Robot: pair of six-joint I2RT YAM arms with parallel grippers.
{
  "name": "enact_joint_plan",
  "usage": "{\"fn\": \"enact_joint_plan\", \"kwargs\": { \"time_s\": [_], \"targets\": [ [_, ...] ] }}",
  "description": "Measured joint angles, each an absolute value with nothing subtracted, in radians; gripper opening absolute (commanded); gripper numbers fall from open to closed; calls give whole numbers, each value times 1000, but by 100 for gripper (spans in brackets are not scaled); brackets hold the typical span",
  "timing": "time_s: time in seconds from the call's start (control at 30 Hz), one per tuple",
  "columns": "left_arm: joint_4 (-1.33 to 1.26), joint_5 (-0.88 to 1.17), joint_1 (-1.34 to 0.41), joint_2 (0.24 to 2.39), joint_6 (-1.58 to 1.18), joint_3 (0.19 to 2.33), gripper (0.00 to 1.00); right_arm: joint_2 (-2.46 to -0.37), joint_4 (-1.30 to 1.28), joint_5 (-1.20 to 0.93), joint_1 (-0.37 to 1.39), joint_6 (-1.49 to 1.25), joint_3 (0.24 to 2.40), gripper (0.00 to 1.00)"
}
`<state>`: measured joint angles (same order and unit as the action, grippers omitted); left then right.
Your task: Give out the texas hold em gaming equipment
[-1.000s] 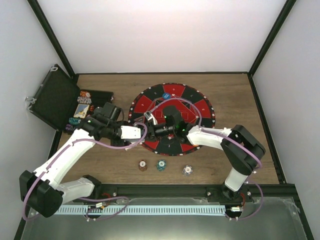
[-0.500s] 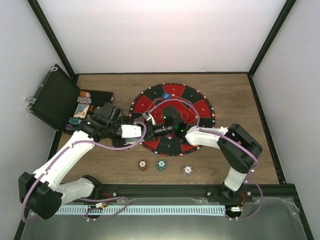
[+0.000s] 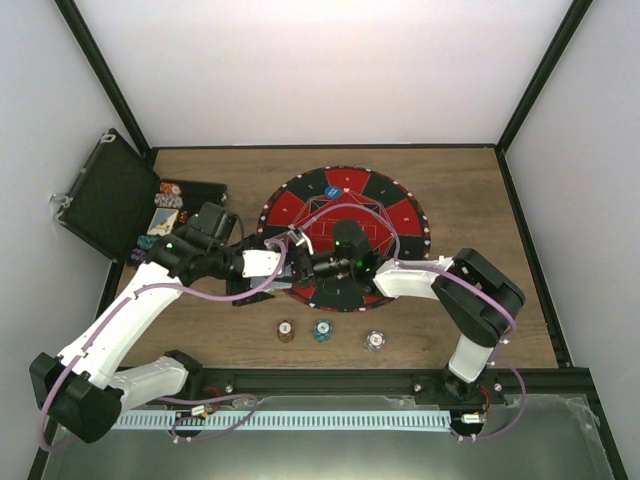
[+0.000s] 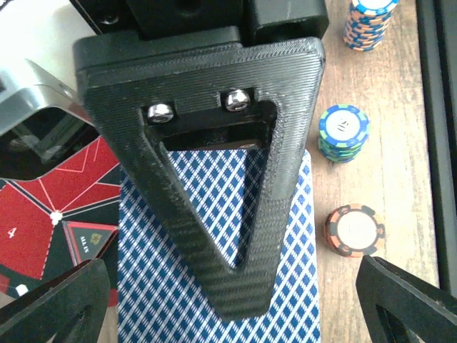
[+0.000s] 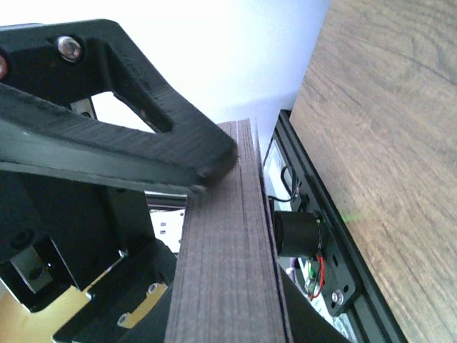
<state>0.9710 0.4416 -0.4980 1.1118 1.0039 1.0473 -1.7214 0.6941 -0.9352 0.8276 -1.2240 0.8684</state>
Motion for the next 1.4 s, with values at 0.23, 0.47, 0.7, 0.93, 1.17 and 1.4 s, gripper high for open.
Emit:
{"fn": "enact_joint_plan", "kwargs": {
  "time_s": [0.23,0.47,0.7,0.93,1.17,1.4],
  "targets": [
    [990,498,-488,1096,999,1047,91,-1711,819,-955,827,-1289,779,9],
    [999,531,-479,1085,999,1044,92,-1708,927,-970,826,-1351,762,9],
    [1000,542,-477,1080,999,1019,89,-1704,961,-977,825,-1377,762,9],
    [977,538,-477,1084,999,1018,77,-1704,974,-978,825,-1387,762,8],
    [962,525,-476,1094,1008,1012,68,-1715,970,-984,826,-1392,762,8],
    [957,509,-473,1094,1024,1002,63,-1734,969,-984,826,-1393,772,11]
  ]
}}
